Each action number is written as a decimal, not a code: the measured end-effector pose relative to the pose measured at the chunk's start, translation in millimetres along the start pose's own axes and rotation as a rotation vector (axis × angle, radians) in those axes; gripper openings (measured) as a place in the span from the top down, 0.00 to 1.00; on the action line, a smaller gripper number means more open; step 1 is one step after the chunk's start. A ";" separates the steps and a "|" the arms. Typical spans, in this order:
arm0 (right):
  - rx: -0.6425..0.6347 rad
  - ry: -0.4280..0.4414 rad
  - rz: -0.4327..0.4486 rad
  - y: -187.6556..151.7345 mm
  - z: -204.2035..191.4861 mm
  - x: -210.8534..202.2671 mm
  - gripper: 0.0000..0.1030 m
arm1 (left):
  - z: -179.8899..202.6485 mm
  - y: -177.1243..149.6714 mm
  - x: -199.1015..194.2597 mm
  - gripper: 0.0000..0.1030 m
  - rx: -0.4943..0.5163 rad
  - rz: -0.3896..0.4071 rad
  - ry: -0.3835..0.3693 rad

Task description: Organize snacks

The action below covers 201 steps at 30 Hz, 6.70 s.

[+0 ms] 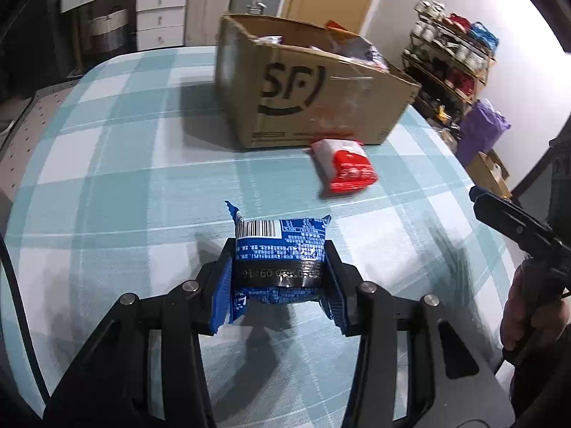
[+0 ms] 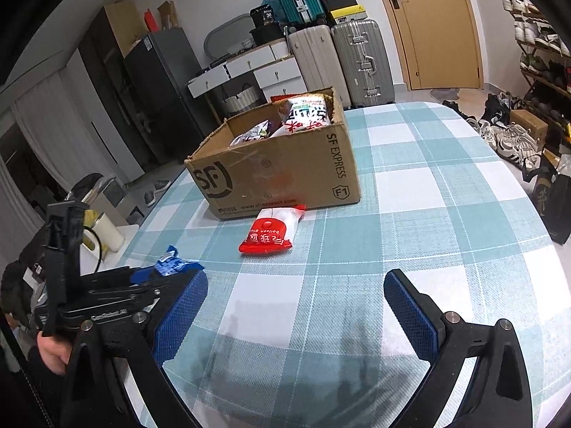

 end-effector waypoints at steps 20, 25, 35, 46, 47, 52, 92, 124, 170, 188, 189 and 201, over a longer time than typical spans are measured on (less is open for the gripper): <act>-0.113 -0.040 -0.116 34.0 -27.2 112.2 0.02 | -42.3 -29.1 -30.2 0.59 -0.093 -0.006 0.020; -0.130 -0.052 -0.125 34.9 -35.6 129.5 0.02 | -57.7 -32.9 -36.2 0.59 -0.121 0.002 0.045; -0.157 -0.116 -0.171 27.9 -36.4 148.7 0.18 | -63.2 -31.4 -43.4 0.59 -0.127 0.016 0.055; -0.162 -0.133 -0.162 30.4 -32.3 145.7 0.33 | -67.0 -31.5 -52.6 0.59 -0.146 0.018 0.079; -0.164 -0.140 -0.159 30.2 -29.0 144.1 0.40 | -67.0 -31.3 -53.7 0.59 -0.146 0.020 0.079; -0.134 -0.176 -0.138 36.3 -15.6 134.5 0.59 | -63.6 -31.4 -62.5 0.59 -0.138 0.023 0.087; -0.121 0.105 0.045 33.7 -56.1 -55.4 0.59 | 19.4 41.4 -94.4 0.59 0.013 0.101 0.029; -0.259 0.056 0.085 220.5 -139.0 1.7 0.59 | -39.5 225.6 -60.1 0.59 0.045 0.126 0.106; -0.214 0.007 0.141 204.3 -60.2 37.0 0.35 | -44.9 219.5 -21.0 0.34 0.008 0.167 0.150; -0.170 -0.038 0.517 141.5 -27.6 -102.6 0.06 | -13.7 142.4 -112.3 0.12 -0.034 0.370 0.270; -0.163 -0.052 0.527 136.4 -23.7 -107.5 0.06 | -13.3 137.8 -113.4 0.12 -0.037 0.368 0.274; -0.166 -0.068 0.589 84.0 -7.2 -142.6 0.03 | -10.8 92.9 -133.6 0.01 -0.033 0.397 0.327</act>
Point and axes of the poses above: each gripper's, at about its wrist camera, not at the fingertips, and x roughly the way its jaws point, z to its right, y to its top, the point moved 10 cm from there along x, roughly the way its jaws point, and after that the axes turned 9 degrees about x, right-handed, at the moved point
